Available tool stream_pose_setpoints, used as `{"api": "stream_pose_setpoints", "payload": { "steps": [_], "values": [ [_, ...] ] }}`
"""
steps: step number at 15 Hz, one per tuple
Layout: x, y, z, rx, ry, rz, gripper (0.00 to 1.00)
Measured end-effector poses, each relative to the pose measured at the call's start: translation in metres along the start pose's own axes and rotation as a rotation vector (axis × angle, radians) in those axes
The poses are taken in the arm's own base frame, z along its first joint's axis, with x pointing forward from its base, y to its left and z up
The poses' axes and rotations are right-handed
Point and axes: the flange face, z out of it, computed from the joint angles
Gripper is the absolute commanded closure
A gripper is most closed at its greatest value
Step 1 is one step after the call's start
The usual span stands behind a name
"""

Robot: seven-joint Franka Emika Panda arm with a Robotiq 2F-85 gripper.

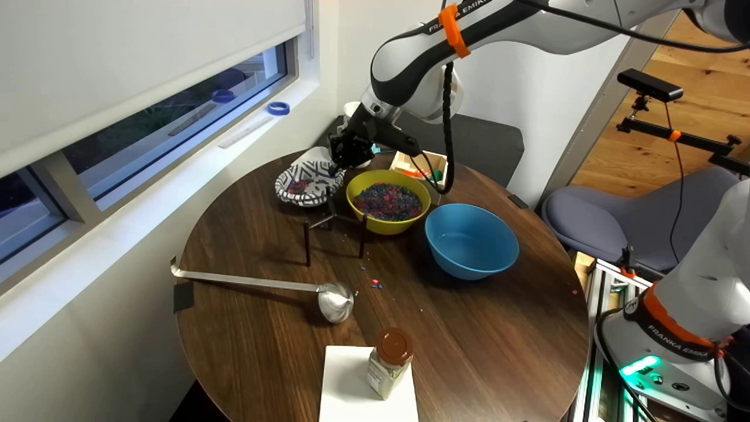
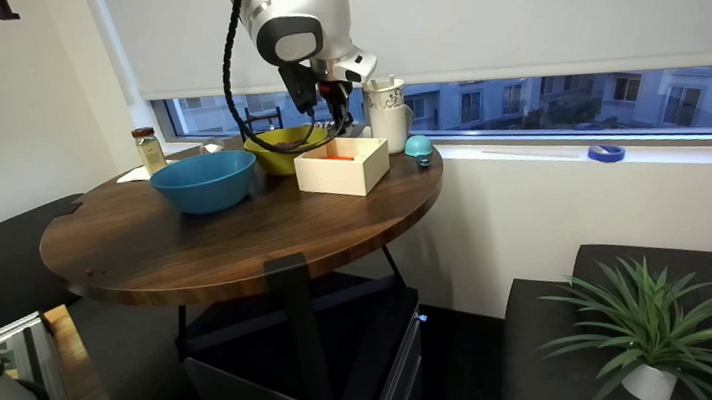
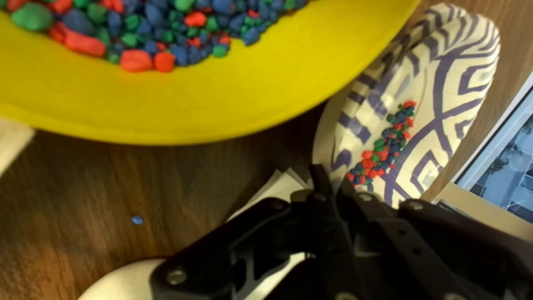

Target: Pour the contents of the white plate into the yellow bowl and then put the white plate on the tripod stand

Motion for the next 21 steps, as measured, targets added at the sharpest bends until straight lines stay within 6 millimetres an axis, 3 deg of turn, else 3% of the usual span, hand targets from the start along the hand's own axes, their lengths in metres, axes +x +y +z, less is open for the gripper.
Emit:
{"api": "stream_pose_setpoints", "payload": {
  "steps": [11,14,21],
  "values": [
    [0.006,-0.015,-0.039,0.079,0.051,-0.116,0.99],
    [0.005,-0.012,-0.059,0.083,0.074,-0.199,0.99],
    [-0.019,-0.006,-0.121,0.064,0.025,-0.415,0.99]
  ]
}}
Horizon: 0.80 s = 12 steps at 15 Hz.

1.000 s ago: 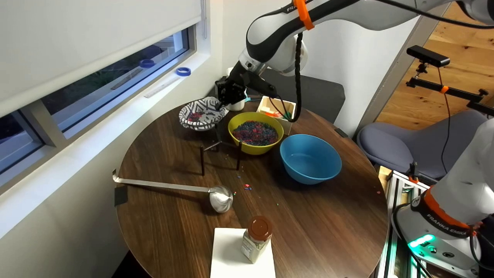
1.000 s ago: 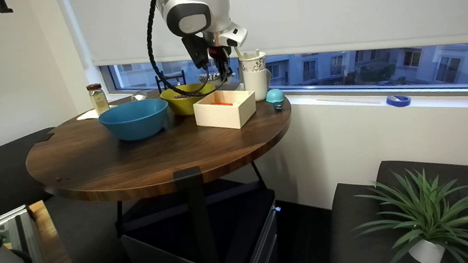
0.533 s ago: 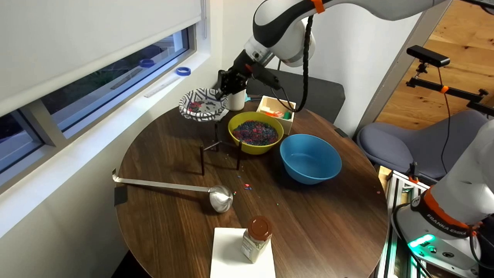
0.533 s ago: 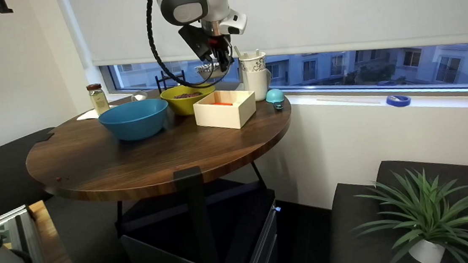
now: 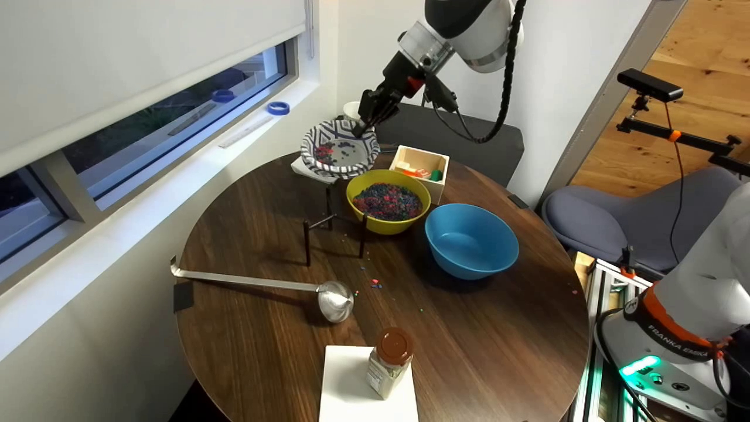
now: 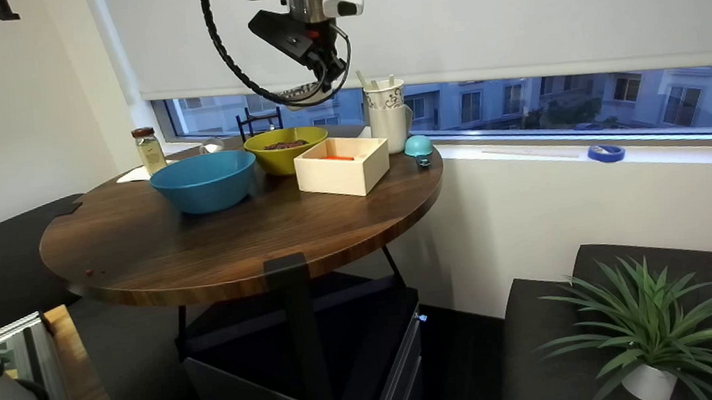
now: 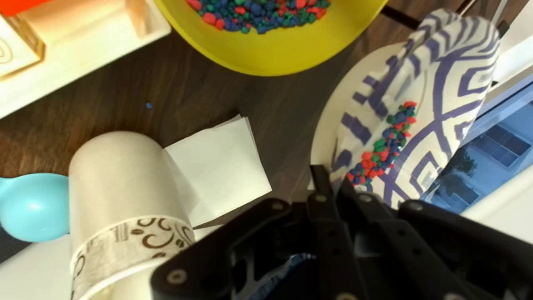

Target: Pour the contents of the white plate into the yellow bowl and then put the white plate on the tripod stand

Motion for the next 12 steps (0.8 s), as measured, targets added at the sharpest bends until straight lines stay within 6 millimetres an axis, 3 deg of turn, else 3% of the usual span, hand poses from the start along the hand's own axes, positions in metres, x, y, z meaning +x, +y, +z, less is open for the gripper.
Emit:
{"api": "stream_pose_setpoints", "payload": {
  "steps": [5,12],
  "values": [
    [-0.006,0.009,-0.045,-0.084,-0.065,-0.116,0.99],
    [-0.015,-0.004,-0.047,-0.303,-0.185,-0.262,0.99]
  ]
}}
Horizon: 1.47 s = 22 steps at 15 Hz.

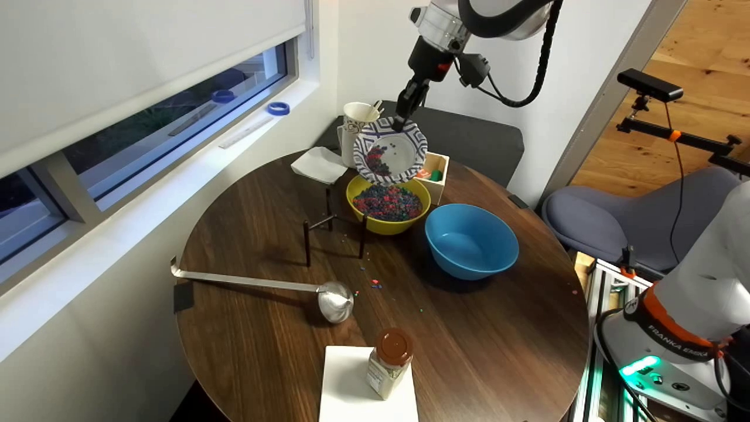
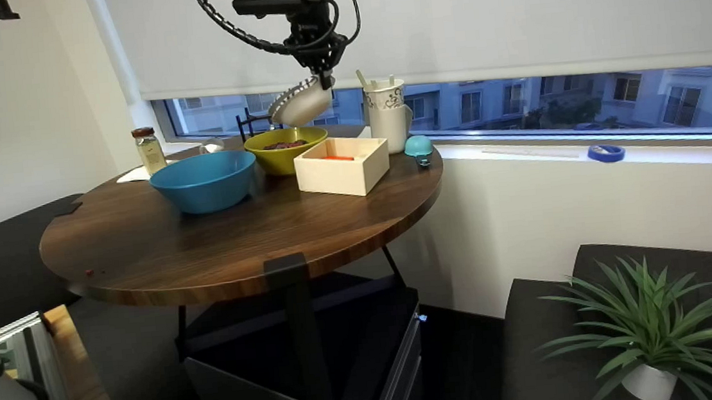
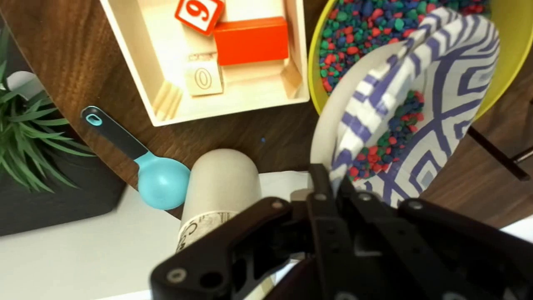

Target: Pour the contents of the white plate into the yellow bowl and then put the white plate on the tripod stand

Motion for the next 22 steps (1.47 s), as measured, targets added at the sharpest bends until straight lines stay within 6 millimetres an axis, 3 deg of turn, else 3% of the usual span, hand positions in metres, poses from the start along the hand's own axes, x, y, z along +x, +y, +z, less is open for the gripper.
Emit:
{"api": "stream_pose_setpoints", "payload": {
  "steps": [6,16,22],
  "values": [
    [0.002,-0.033,0.004,-0.179,-0.059,-0.081,0.99],
    [0.007,-0.088,-0.012,-0.461,-0.087,-0.232,0.99],
    [0.002,-0.123,-0.01,-0.6,-0.105,-0.309,0.99]
  ]
}}
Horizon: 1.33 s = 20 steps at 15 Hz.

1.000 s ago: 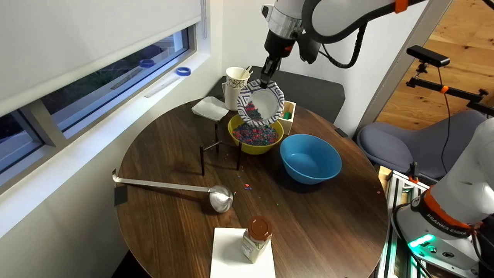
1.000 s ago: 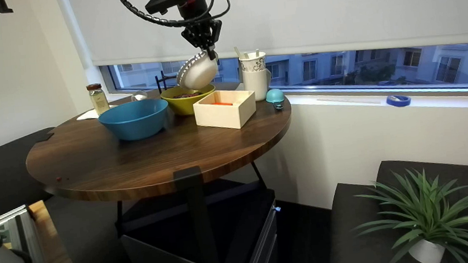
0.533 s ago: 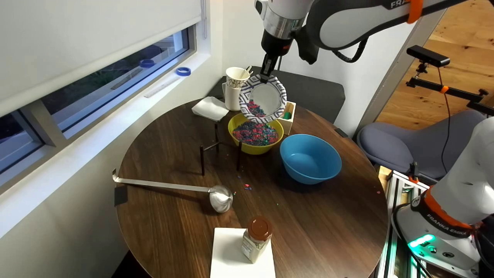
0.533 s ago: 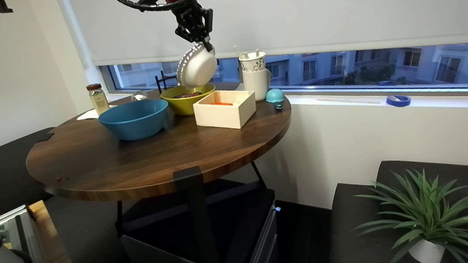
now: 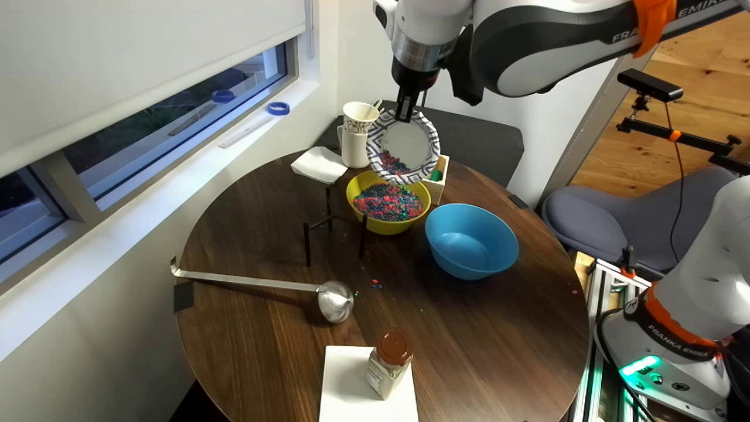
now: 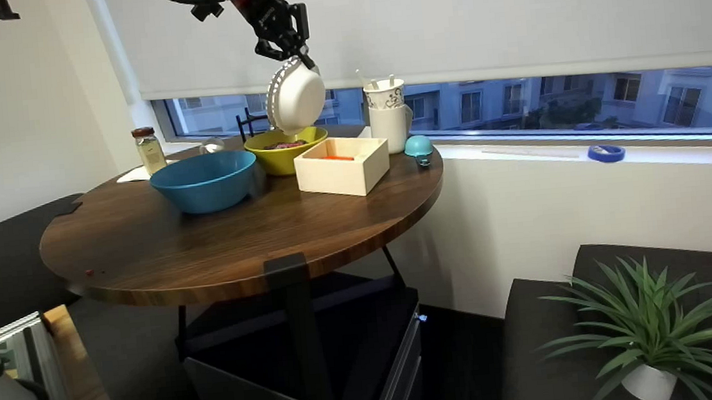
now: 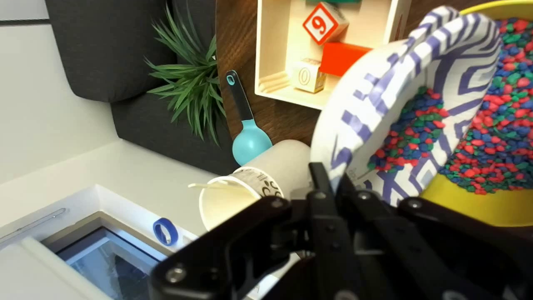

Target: Pour the contents of the white plate into the yellow bowl and then put the white plate on the tripod stand

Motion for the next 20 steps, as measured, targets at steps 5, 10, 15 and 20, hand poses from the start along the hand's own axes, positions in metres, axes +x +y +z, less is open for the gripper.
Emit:
{"api": "stream_pose_setpoints", "payload": {
  "steps": [5,10,15,20],
  "values": [
    [0.003,-0.018,-0.011,-0.051,0.009,-0.032,0.94],
    [0.003,-0.015,-0.009,-0.051,0.006,-0.027,0.94],
    [0.003,-0.015,-0.009,-0.051,0.006,-0.027,0.99],
    [0.002,-0.022,-0.017,-0.076,-0.023,-0.051,0.99]
  ]
}}
